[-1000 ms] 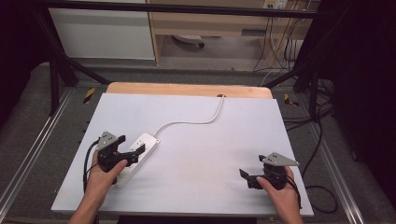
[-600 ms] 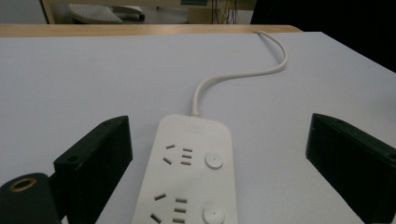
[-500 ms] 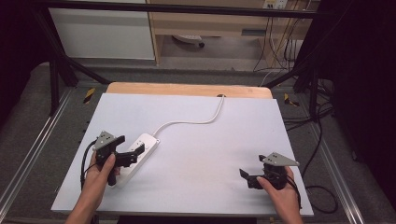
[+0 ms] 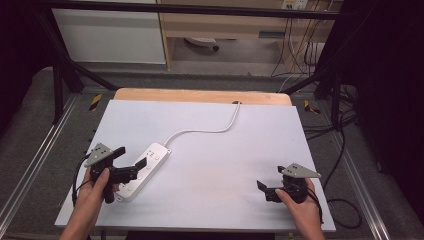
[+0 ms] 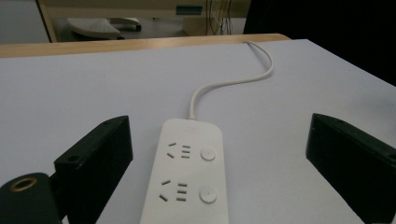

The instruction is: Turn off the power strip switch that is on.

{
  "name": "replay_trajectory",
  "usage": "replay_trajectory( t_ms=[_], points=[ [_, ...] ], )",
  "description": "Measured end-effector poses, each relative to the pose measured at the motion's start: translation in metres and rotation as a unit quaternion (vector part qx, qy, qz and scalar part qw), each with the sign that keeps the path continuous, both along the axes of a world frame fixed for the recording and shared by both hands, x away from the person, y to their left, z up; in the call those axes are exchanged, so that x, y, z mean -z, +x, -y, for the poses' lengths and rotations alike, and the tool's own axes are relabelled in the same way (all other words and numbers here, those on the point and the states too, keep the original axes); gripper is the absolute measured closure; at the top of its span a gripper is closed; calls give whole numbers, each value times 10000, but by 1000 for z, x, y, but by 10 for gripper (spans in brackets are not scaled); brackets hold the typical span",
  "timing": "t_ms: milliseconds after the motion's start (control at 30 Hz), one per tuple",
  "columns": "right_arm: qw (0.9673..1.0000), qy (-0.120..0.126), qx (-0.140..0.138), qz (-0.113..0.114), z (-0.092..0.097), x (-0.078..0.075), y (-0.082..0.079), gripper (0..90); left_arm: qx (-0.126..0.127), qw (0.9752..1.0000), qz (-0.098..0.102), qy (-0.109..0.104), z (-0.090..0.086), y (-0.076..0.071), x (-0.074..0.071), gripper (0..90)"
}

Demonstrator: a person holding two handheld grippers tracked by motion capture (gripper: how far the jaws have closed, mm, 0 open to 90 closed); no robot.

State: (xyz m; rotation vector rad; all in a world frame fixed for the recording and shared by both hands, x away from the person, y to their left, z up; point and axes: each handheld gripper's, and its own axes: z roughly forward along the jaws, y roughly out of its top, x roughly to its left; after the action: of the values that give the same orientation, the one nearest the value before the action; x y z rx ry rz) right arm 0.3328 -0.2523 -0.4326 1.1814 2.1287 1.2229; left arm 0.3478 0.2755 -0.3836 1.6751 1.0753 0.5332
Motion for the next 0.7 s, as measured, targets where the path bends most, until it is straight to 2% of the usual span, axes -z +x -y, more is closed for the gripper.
replay_trajectory(
  t_ms=[367,700],
  points=[
    [10000,33,8,8,1,0,0,43,-137,9999,54,8,-26,-15,1,72],
    [10000,35,28,22,2,-1,0,43,-282,9994,134,-113,-47,-23,-1,74]
  ],
)
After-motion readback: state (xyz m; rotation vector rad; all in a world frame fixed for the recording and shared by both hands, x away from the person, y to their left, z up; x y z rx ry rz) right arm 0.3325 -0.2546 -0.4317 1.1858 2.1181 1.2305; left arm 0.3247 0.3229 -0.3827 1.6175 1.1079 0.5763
